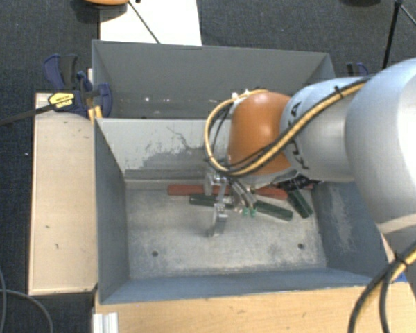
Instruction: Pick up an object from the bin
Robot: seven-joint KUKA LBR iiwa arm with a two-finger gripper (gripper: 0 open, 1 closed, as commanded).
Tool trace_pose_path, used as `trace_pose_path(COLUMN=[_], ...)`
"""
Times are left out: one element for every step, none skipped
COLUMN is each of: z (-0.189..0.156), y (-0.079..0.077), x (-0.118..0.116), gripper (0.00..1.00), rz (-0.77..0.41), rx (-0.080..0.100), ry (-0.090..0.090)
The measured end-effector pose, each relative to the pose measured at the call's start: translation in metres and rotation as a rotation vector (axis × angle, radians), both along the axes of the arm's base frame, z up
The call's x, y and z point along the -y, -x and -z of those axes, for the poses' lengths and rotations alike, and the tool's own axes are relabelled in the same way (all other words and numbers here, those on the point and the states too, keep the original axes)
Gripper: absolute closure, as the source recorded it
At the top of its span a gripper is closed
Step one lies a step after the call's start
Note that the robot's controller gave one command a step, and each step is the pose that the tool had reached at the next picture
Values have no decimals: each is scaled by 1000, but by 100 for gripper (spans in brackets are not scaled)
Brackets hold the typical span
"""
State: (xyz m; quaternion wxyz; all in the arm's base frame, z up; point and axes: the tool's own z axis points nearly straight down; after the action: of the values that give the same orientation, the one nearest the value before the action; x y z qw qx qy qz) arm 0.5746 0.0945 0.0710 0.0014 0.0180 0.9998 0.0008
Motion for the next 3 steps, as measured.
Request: trace_pose_path(z=[-1,0,-1], y=[-1,0,-1], x=[0,0,0], gripper=[100,0,100], rz=[3,5,8], rx=[2,0,2], ry=[-1,0,-1])
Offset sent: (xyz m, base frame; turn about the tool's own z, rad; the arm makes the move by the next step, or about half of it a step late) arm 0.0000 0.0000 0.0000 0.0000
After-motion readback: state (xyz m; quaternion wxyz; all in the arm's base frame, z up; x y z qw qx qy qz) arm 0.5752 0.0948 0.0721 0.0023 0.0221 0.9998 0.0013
